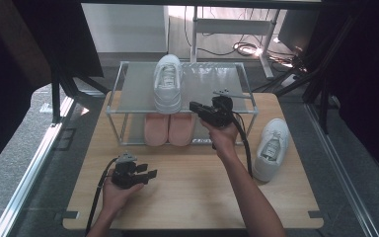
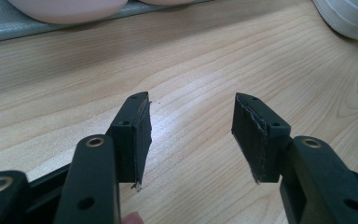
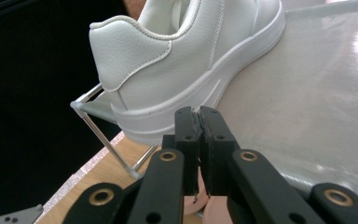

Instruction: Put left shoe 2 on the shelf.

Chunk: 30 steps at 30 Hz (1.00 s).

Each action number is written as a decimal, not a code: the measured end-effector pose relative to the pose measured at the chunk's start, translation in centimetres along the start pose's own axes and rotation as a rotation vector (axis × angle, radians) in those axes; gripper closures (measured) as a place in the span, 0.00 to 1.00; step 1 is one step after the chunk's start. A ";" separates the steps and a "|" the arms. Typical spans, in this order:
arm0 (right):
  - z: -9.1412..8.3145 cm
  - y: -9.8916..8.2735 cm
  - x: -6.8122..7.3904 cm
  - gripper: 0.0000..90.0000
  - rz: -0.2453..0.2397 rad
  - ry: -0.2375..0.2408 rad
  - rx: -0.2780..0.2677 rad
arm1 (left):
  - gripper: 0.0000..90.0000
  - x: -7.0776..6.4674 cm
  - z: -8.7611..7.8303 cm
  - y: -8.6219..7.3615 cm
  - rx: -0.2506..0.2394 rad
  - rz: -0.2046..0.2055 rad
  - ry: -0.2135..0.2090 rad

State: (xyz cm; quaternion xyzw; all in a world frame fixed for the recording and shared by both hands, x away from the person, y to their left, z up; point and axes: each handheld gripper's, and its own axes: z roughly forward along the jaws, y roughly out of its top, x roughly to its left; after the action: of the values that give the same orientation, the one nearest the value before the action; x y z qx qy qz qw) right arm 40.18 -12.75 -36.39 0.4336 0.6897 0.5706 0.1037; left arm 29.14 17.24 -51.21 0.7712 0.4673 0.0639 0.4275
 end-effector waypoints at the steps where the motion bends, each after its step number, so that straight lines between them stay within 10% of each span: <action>1: -0.2 -0.1 0.0 0.93 -0.003 0.003 0.001 | 0.53 0.0 0.0 0.0 0.000 0.001 0.000; 30: -5.2 -4.7 -1.4 0.82 -0.070 0.022 0.010 | 0.53 -0.2 0.3 -0.1 0.010 0.004 0.003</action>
State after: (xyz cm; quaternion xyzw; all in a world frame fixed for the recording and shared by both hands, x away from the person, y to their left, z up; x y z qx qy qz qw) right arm 35.45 -17.32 -39.31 0.4033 0.7085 0.5678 0.1140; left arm 29.10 16.92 -51.34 0.7741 0.4669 0.0638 0.4228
